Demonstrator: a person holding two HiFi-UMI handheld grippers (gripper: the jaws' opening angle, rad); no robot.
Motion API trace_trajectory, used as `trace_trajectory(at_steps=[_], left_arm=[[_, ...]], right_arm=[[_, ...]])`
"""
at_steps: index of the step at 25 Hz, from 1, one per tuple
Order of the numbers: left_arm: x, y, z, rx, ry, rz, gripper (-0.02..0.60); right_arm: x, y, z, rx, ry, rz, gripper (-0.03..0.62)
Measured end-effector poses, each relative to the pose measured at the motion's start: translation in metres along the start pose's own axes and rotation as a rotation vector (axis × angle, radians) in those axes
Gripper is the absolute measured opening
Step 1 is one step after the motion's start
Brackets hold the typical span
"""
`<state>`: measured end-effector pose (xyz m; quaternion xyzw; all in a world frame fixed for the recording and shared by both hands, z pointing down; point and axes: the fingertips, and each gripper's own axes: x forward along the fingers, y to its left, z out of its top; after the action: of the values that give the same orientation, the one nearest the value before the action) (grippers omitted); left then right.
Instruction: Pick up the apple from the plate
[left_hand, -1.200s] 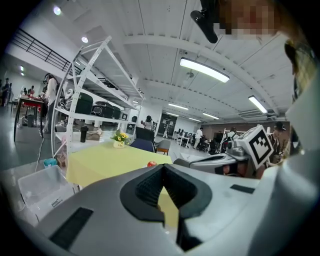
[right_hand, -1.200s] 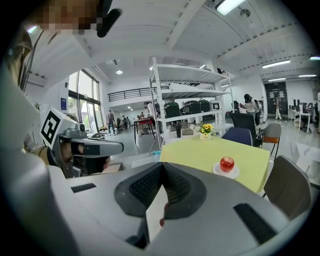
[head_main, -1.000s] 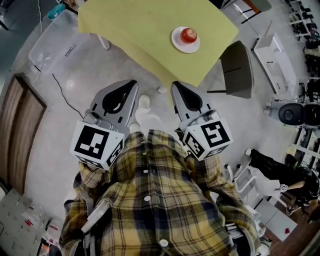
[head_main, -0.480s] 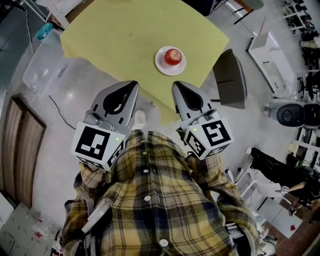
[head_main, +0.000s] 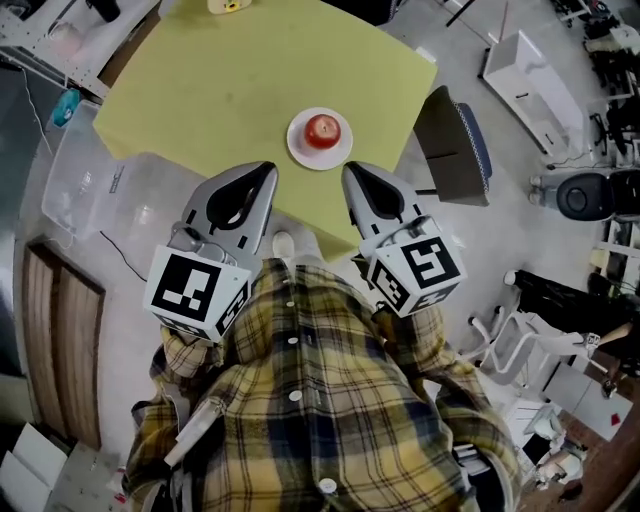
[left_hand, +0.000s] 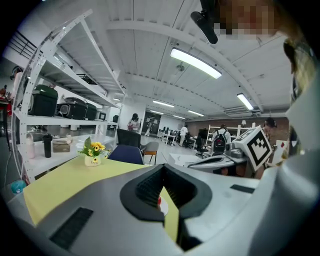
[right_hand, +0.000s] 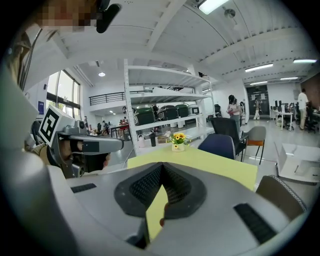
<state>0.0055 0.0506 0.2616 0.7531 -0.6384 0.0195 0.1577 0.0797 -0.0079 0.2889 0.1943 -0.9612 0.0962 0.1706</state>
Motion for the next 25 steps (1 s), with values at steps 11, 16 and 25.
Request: trace_trajectory(at_steps=[11,16,25], left_arm=[[0.075,0.064,0.034,0.075,0.071,-0.319,0.006],[0.103,0.073,0.048,0.124,0.102,-0.481,0.006],[0.125,0.074,0.039,0.160,0.188,-0.700,0.006]], right_arm=[[0.060,-0.035,0.024,0.116,-0.021,-0.295,-0.003],[0.070,-0.051,0.032,0.175,-0.046,-0.452,-0.003],[0.064,-0.057,0.024,0.266,-0.039,-0.673,-0.003]])
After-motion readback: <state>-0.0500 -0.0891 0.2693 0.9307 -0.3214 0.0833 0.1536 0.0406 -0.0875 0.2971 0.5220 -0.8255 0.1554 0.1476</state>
